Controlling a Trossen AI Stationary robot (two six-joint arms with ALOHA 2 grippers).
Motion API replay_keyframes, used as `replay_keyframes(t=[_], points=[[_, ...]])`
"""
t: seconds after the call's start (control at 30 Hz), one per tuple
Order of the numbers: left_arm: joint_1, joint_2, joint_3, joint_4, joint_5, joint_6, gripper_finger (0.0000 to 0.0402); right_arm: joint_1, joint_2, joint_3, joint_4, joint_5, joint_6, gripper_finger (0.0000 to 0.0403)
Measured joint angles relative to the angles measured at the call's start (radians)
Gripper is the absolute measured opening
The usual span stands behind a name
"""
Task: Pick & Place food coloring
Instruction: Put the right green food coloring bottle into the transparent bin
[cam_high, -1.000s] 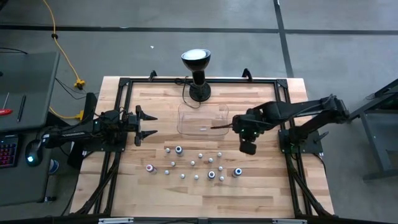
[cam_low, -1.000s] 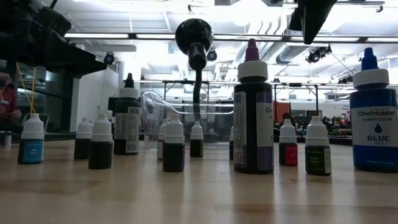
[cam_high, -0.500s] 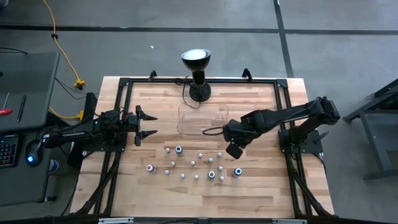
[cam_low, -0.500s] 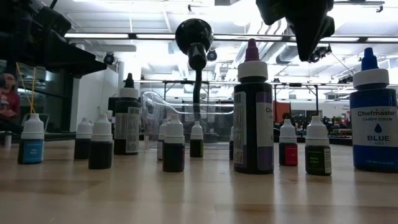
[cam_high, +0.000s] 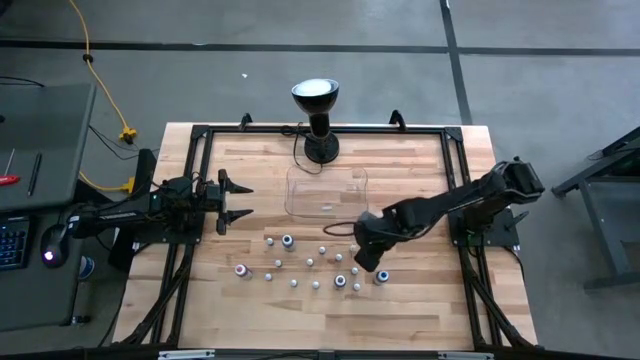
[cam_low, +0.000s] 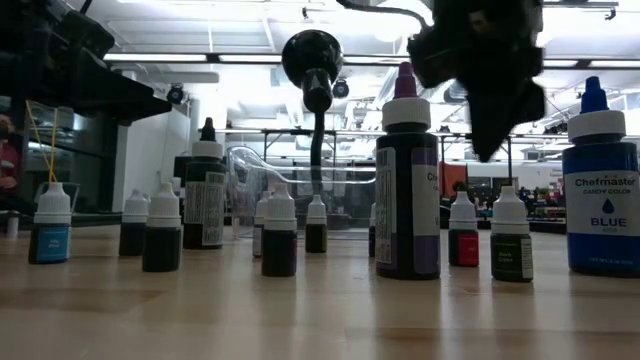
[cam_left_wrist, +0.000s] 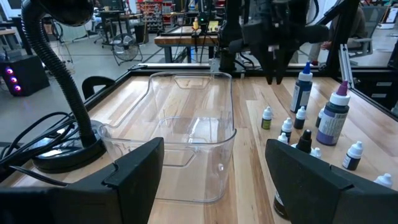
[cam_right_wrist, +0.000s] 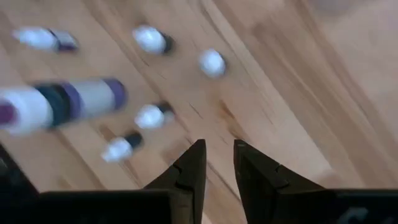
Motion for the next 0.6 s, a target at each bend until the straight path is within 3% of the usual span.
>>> replay_keyframes(t=[0.13,0.33,0.6], points=[[0.0,0.0,0.0,0.0,0.0,0.0,0.0278,-0.02,0.013,0.004,0.036,0.026,0.0,0.0076],[0.0,0.0,0.0,0.0,0.0,0.0,0.0278,-0.047,0.12,0.099,0.023,-0.03,-0.08,0.0083],[0.0,0.0,0.0,0.0,0.0,0.0,0.0278,-0.083,0.219,0.231,-0.151,-0.009,-0.166,0.0141]])
